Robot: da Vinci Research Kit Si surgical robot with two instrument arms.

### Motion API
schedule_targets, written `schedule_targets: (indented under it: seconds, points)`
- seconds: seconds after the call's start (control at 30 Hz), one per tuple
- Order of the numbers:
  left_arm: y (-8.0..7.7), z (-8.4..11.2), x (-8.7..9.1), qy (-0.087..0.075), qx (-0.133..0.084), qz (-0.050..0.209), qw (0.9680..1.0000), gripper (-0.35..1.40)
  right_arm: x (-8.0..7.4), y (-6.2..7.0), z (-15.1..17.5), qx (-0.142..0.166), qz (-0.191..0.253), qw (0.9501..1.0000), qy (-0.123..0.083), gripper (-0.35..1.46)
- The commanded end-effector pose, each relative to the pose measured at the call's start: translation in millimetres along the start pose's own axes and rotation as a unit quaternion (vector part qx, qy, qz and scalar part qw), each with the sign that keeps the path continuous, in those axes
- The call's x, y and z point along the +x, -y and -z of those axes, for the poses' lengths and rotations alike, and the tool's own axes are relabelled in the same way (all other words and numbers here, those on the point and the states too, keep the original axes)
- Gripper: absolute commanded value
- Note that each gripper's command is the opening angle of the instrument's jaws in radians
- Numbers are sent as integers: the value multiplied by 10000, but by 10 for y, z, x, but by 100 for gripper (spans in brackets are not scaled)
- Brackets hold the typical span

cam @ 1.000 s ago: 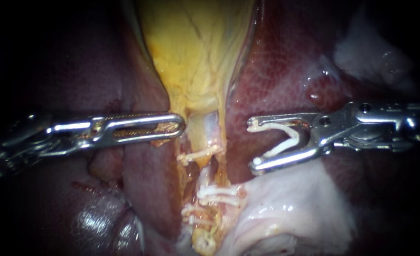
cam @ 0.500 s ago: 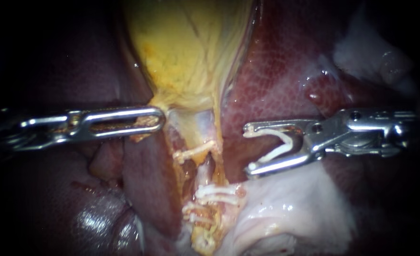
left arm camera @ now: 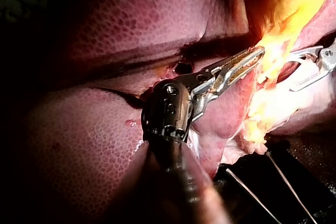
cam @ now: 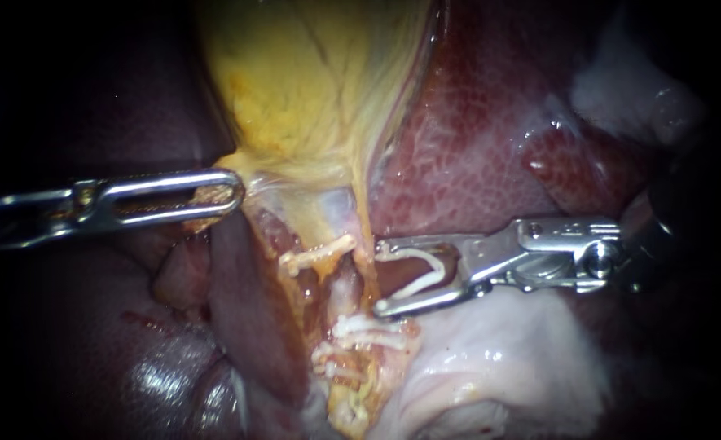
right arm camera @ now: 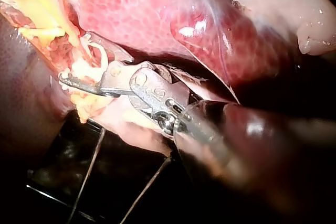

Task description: Clipping third clip right tube

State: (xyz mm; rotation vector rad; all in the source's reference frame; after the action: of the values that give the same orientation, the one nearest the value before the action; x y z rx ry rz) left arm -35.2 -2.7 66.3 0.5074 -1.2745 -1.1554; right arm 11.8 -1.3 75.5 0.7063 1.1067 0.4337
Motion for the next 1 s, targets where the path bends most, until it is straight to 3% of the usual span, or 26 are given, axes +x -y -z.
schedule_targets:
  seconds: [0.03, 0.2, 0.5, 0.9, 0.93, 1.0]
  points:
    - [0, 0, 0, 0, -3, -2, 10000, -35, 0, 1, -6, 18, -29, 10000, 1, 60]
    - [-1, 1, 0, -1, -1, -2, 10000, -35, -2, 6, -32, 208, -115, 9997, 53, 60]
    - [-11, 2, -1, 12, -32, -1, 10000, -35, 12, 26, -36, 825, -371, 9957, -200, 55]
    - [-22, 3, -2, 30, -71, 0, 10000, -35, 27, 22, -31, 931, -560, 9930, -457, 51]
    - [-22, 2, -2, 30, -72, 0, 10000, -35, 26, 22, -29, 944, -614, 9926, -450, 39]
    - [-21, 2, -2, 31, -73, 0, 10000, -35, 21, 23, -23, 1030, -890, 9899, -406, -2]
